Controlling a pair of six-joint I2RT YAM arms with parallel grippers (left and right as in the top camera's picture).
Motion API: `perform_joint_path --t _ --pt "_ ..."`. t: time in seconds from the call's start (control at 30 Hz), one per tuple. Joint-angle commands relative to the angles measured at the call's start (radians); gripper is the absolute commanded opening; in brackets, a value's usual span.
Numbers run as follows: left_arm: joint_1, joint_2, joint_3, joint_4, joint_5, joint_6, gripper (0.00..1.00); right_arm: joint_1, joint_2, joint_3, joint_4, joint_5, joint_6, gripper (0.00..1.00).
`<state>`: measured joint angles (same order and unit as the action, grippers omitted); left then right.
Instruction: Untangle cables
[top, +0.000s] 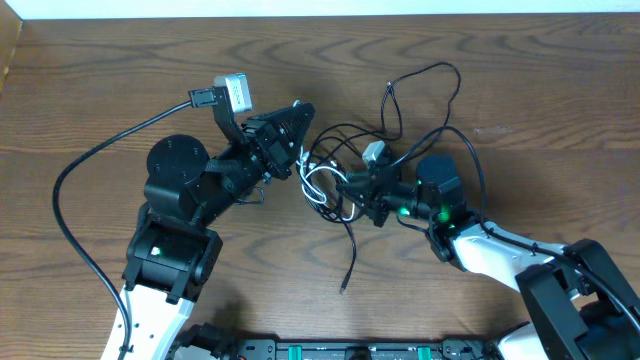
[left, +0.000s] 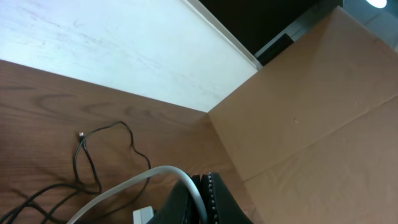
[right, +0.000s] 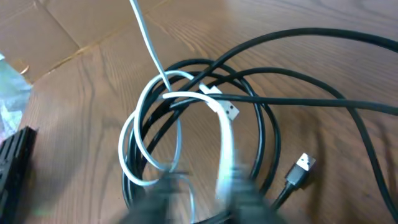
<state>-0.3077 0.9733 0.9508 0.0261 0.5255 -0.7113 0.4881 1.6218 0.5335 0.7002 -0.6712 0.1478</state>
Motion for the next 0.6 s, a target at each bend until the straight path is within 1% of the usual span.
perform_joint_path --t 0.0,0.23,0.27,0.3,0.33,0.37,0.4,0.43,0.57 --pt "0.003 -0.001 0.024 0.010 0.013 -0.009 0.07 0.005 0.037 0.007 0.000 0.014 -0.015 0.01" --pt "0.003 0.000 0.024 0.009 0.013 -0.008 0.07 0.005 0.079 0.007 0.038 0.014 -0.014 0.02" --pt "0.003 0.000 0.024 0.009 0.013 -0.008 0.07 0.005 0.079 0.007 0.039 0.013 -0.014 0.14" --pt "0.003 0.000 0.024 0.009 0.013 -0.009 0.07 0.005 0.079 0.007 0.040 0.013 -0.013 0.22" --pt "0.003 0.000 0.024 0.009 0.013 -0.009 0.07 0.005 0.079 0.007 0.040 0.014 -0.006 0.43" --pt "0.003 0.000 0.024 0.009 0.013 -0.009 0.07 0.005 0.079 0.007 0.040 0.014 -0.006 0.54" --pt "0.003 0.000 0.024 0.009 0.013 -0.009 0.08 0.005 0.079 0.007 0.040 0.014 -0.006 0.61" --pt "0.003 0.000 0.024 0.009 0.013 -0.009 0.07 0.005 0.079 0.007 0.040 0.014 -0.006 0.65" --pt "0.003 0.000 0.024 0.010 0.013 -0.009 0.07 0.005 0.079 0.007 0.040 0.006 -0.006 0.66"
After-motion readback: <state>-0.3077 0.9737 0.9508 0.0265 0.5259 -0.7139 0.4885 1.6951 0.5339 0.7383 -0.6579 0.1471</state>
